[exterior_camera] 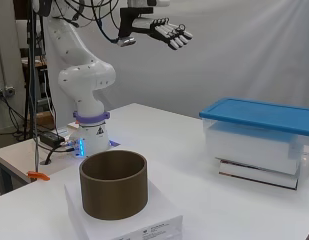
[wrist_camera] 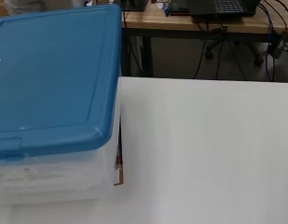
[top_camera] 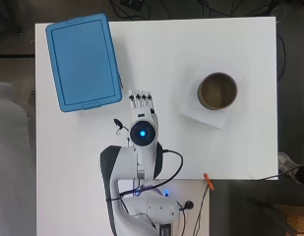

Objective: Teleoperate dual arm-hand system to remove items from a box

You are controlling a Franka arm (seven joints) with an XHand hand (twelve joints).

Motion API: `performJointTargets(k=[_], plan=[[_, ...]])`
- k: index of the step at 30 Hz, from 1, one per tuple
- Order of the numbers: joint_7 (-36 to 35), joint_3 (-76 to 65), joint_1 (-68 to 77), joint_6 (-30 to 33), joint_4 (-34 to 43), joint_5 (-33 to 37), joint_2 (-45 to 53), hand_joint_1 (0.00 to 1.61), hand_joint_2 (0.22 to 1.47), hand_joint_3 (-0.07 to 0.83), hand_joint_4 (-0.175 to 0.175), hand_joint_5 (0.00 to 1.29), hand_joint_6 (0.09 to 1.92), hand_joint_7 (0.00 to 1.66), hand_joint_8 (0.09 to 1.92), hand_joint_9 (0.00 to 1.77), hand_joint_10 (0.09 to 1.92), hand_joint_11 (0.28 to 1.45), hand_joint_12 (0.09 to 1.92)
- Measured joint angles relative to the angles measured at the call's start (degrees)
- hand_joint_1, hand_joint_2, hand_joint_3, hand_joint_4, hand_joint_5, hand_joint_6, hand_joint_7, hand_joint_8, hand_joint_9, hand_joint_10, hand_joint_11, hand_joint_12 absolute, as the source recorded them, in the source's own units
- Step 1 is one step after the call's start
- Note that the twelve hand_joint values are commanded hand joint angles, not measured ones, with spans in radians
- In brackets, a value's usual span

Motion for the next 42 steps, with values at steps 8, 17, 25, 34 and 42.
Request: performJointTargets(k=[8,17,25,34,42], plan=[[-18.4,-0.2,1.4,0.9,11.3,3.1,20.5,0.11,0.91,-0.010,-0.036,0.18,0.09,0.32,0.09,0.39,0.09,0.45,0.09],[-16.8,8.0,3.1,9.7,2.9,-1.1,22.2,0.08,0.83,-0.017,-0.060,0.01,0.09,0.02,0.09,0.11,0.09,0.37,0.09],[-8.0,14.6,4.7,19.2,-9.5,-12.0,18.6,0.26,0.81,-0.010,-0.088,0.00,0.09,0.00,0.09,0.07,0.09,0.34,0.09],[8.6,15.7,5.3,36.1,-16.6,-30.6,16.5,0.34,0.82,-0.004,-0.095,0.00,0.09,0.00,0.09,0.07,0.09,0.33,0.09],[8.7,19.6,6.3,37.5,-11.1,-15.0,24.4,0.35,0.80,-0.008,-0.112,0.00,0.09,0.00,0.09,0.09,0.09,0.34,0.09]])
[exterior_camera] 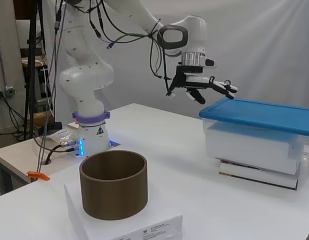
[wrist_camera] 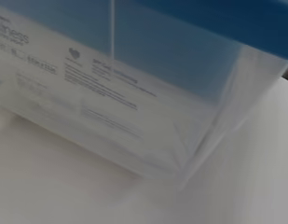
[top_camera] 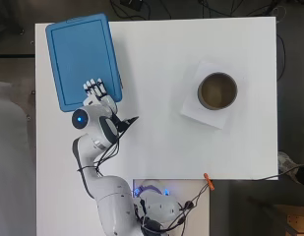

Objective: Teleoperate dual arm-hand system to remove items from a box

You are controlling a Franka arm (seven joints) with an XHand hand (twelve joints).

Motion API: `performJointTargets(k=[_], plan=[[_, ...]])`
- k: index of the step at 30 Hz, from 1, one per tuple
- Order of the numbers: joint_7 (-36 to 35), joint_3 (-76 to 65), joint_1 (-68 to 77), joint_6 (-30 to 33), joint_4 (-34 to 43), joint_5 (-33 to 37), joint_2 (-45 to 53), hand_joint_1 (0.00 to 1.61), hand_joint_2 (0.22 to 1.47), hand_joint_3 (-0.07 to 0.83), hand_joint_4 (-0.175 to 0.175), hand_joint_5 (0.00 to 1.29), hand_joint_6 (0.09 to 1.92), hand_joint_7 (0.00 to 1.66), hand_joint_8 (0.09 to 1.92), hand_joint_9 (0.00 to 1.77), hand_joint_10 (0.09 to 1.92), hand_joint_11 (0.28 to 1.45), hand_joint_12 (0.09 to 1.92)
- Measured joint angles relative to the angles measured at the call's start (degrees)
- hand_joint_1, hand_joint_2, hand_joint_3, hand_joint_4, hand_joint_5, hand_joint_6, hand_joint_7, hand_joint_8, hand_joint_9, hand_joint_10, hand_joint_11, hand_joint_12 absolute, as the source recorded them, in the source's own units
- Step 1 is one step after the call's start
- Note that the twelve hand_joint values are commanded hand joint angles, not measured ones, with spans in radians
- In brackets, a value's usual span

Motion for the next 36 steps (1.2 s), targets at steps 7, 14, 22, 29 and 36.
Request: performJointTargets(k=[7,14,22,29,36], plan=[[4.4,2.5,0.1,-7.7,6.0,-2.7,4.3,0.21,0.79,0.000,-0.110,0.00,0.09,0.00,0.09,0.14,0.09,0.37,0.09],[9.1,3.7,0.6,-12.6,12.1,-5.5,12.0,0.17,0.82,0.007,-0.099,0.00,0.09,0.04,0.09,0.17,0.09,0.39,0.09],[4.4,10.9,-6.9,-13.6,13.1,-2.8,12.9,1.12,1.17,0.003,0.065,0.69,1.55,0.95,1.44,1.12,1.42,0.89,1.24],[-0.5,31.0,-27.5,-13.3,13.0,-0.7,7.7,1.09,1.25,0.011,0.175,0.68,1.92,1.00,1.92,1.23,1.92,0.97,1.86],[-10.4,24.8,-22.6,-9.7,12.9,-0.6,-0.5,1.07,1.29,0.008,0.175,0.66,1.92,0.98,1.92,1.14,1.92,0.85,1.83]])
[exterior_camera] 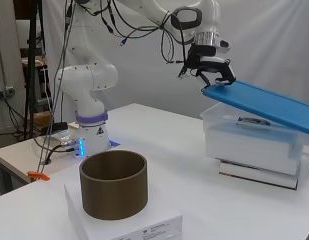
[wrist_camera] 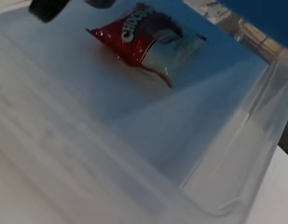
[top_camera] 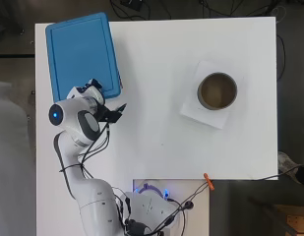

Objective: Teleoperate dual arm-hand system to remove items from a box

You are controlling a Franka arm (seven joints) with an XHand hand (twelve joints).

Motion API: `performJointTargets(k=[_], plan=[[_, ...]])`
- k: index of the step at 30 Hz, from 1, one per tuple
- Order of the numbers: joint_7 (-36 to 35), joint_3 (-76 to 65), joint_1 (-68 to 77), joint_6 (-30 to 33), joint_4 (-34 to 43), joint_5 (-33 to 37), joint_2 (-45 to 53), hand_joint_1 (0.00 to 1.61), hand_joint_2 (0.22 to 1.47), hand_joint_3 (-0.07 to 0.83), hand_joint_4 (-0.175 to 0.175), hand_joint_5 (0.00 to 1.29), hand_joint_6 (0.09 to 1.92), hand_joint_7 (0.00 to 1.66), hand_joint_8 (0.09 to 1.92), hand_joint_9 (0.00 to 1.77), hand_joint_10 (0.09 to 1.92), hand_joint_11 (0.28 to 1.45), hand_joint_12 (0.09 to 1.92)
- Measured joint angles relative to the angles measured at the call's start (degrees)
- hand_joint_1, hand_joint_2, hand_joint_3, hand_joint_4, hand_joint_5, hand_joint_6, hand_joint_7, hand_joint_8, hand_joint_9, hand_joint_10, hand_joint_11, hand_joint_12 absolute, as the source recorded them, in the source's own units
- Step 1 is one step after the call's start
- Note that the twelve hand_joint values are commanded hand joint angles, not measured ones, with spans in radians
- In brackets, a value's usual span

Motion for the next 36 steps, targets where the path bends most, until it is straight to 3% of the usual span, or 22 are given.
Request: performJointTargets(k=[2,4,5,6,7,8,10,13,15,20,22,23,24,25,26,27,29,32,34,36], plan=[[-2.8,-2.8,1.2,0.5,0.8,-0.4,-2.1,0.91,1.32,0.012,0.150,0.61,1.74,0.83,1.92,0.91,1.92,0.64,1.64],[-2.9,-3.5,1.6,0.5,1.5,-2.5,-2.7,0.81,1.33,0.008,0.040,0.58,0.82,0.67,0.85,0.72,0.86,0.51,0.67],[-3.2,-3.6,2.1,1.5,2.0,-3.2,-3.2,0.94,1.29,0.007,-0.024,0.62,0.99,0.76,0.79,0.85,0.48,0.56,0.37],[-4.5,-3.9,2.8,3.2,2.7,-3.1,-3.9,1.11,1.24,0.010,-0.089,0.63,1.20,0.80,0.92,0.90,0.64,0.67,0.23],[-6.4,-4.7,3.3,4.7,3.3,-2.3,-4.4,1.21,1.23,0.008,-0.131,0.63,1.36,0.78,1.07,0.89,0.88,0.75,0.16],[-9.3,-5.9,4.1,6.5,3.8,-1.0,-5.1,1.27,1.23,0.005,-0.154,0.62,1.45,0.76,1.17,0.88,1.05,0.80,0.14],[-18.4,-9.4,5.3,9.4,4.1,2.6,-6.2,1.32,1.21,0.000,-0.171,0.63,1.51,0.76,1.21,0.89,1.17,0.82,0.20],[-26.8,-14.7,6.8,12.4,4.7,8.6,-7.6,1.35,1.18,0.003,-0.175,0.66,1.44,0.82,1.11,0.95,1.16,0.71,0.61],[-30.9,-17.2,7.9,13.0,4.9,11.5,-8.4,1.35,1.16,0.003,-0.148,0.69,1.31,0.88,1.07,1.02,1.15,0.65,0.90],[-51.9,-18.9,13.7,17.4,2.0,16.5,-12.4,1.32,1.16,0.001,-0.169,0.72,1.15,0.93,1.16,1.06,1.11,0.62,1.05],[-60.0,-19.2,15.3,20.2,1.6,18.0,-13.1,1.25,1.19,-0.001,-0.173,0.75,1.17,0.90,1.25,1.12,1.13,0.65,1.24],[-61.7,-19.3,15.5,20.1,2.0,18.5,-12.9,1.02,1.21,0.000,-0.115,0.70,0.89,0.90,1.19,1.11,1.21,0.65,1.35],[-61.8,-19.5,15.6,18.2,3.2,19.2,-12.1,0.72,1.20,-0.002,-0.085,0.62,0.55,0.90,1.02,1.07,1.14,0.62,1.34],[-60.0,-19.8,15.8,14.6,5.0,19.9,-10.7,0.50,1.19,-0.003,-0.070,0.57,0.31,0.92,0.83,1.04,0.99,0.59,1.23],[-56.8,-20.1,16.0,10.1,6.9,20.5,-9.3,0.35,1.17,-0.003,-0.053,0.53,0.16,0.86,0.55,0.95,0.67,0.56,0.87],[-52.2,-20.3,16.1,4.5,8.9,21.0,-7.8,0.25,1.14,-0.003,-0.051,0.45,0.09,0.79,0.31,0.89,0.40,0.55,0.53],[-40.7,-20.7,16.3,-7.2,11.7,21.9,-4.5,0.11,1.10,-0.005,-0.046,0.36,0.09,0.74,0.09,0.83,0.11,0.57,0.16],[-24.2,-20.5,16.4,-19.0,10.9,21.8,-1.6,0.01,1.06,-0.003,-0.019,0.41,0.09,0.71,0.09,0.80,0.09,0.62,0.09],[-14.9,-20.4,16.5,-20.2,8.2,21.2,0.3,0.00,1.08,0.001,-0.003,0.44,0.09,0.73,0.09,0.80,0.09,0.66,0.09],[-10.3,-20.5,16.6,-17.6,4.8,20.8,2.4,0.00,1.10,0.001,0.013,0.48,0.09,0.75,0.09,0.81,0.09,0.69,0.09]])
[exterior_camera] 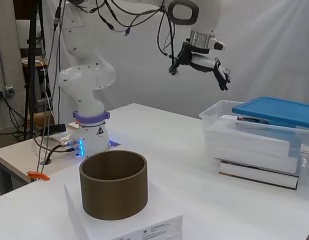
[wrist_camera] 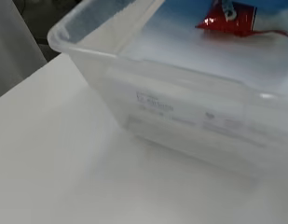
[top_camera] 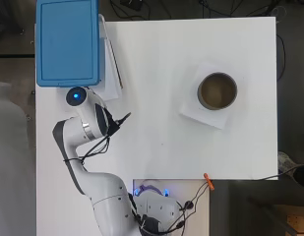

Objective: Teleoperate dual arm-hand system to remove items from a box

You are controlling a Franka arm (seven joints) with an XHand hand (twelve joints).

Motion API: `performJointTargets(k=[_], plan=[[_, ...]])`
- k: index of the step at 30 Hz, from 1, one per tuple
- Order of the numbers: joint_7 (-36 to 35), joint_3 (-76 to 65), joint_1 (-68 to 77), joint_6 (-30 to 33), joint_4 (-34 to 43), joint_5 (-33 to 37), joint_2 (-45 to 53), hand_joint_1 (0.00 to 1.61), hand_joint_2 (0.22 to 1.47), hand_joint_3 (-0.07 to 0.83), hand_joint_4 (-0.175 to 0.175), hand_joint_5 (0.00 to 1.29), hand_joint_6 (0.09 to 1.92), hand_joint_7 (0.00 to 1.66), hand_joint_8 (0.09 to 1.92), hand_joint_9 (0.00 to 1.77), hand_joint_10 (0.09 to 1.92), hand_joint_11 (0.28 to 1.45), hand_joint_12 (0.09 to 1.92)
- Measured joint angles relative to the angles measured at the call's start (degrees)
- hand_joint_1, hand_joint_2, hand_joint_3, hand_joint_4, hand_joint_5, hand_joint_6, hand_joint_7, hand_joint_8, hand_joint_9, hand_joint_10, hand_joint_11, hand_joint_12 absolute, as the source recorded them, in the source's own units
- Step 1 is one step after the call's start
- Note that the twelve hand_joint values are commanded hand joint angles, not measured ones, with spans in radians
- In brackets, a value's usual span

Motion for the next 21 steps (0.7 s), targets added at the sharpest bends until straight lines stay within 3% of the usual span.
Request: performJointTargets(k=[4,9,21], plan=[[3.3,0.1,0.5,5.5,-5.6,1.9,0.6,0.00,1.09,-0.003,0.033,0.47,0.09,0.71,0.09,0.76,0.09,0.66,0.09],[14.4,0.4,0.9,7.3,-10.6,4.8,1.2,0.00,1.09,-0.002,0.028,0.46,0.09,0.67,0.09,0.72,0.09,0.63,0.09],[18.0,-1.8,-1.3,4.4,7.8,-1.5,19.5,0.04,1.10,0.004,-0.010,0.45,0.09,0.66,0.09,0.71,0.09,0.60,0.09]])
